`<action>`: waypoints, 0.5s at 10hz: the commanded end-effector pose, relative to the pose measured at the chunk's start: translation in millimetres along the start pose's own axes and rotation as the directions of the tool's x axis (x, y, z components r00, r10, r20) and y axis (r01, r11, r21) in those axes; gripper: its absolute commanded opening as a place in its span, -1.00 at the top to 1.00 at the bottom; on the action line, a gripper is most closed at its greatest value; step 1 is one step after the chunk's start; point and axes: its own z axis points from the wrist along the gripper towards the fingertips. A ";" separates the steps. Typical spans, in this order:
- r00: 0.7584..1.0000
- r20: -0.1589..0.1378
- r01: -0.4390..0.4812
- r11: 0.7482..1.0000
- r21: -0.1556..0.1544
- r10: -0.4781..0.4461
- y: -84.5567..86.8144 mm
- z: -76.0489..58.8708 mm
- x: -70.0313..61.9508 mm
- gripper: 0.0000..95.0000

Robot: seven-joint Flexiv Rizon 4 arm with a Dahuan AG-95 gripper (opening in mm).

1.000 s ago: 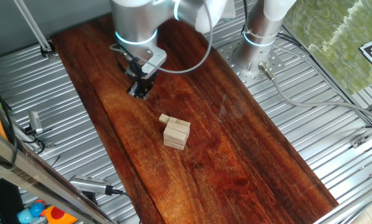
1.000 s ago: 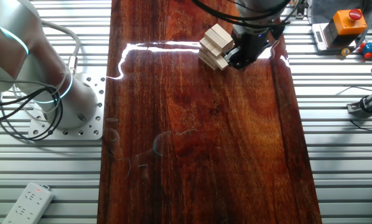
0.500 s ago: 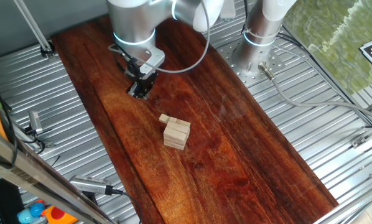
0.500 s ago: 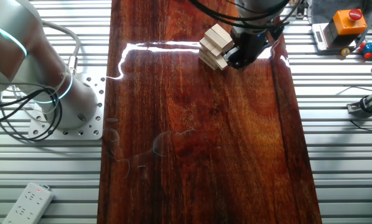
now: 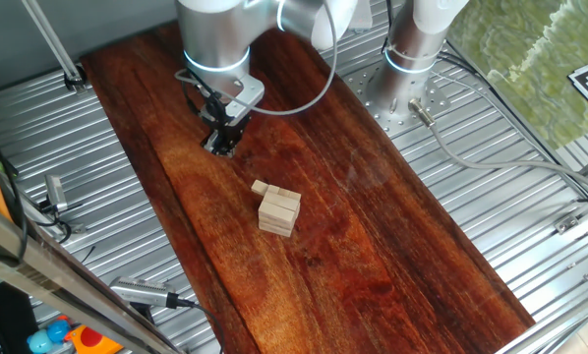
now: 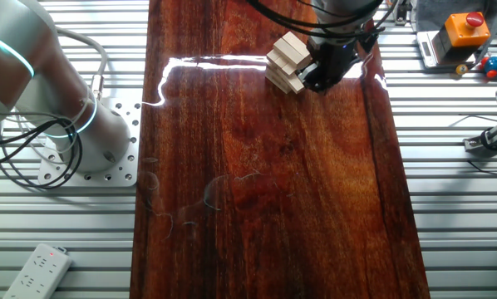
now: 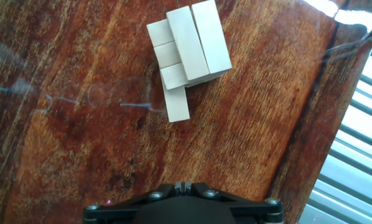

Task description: Play Jenga

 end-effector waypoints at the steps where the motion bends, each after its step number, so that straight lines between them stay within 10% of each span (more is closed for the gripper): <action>1: 1.000 0.002 -0.019 1.000 0.001 0.019 -0.1 -0.6 0.3 1.00; 5: 0.999 0.004 -0.050 0.999 0.008 0.050 -0.1 -0.6 0.3 1.00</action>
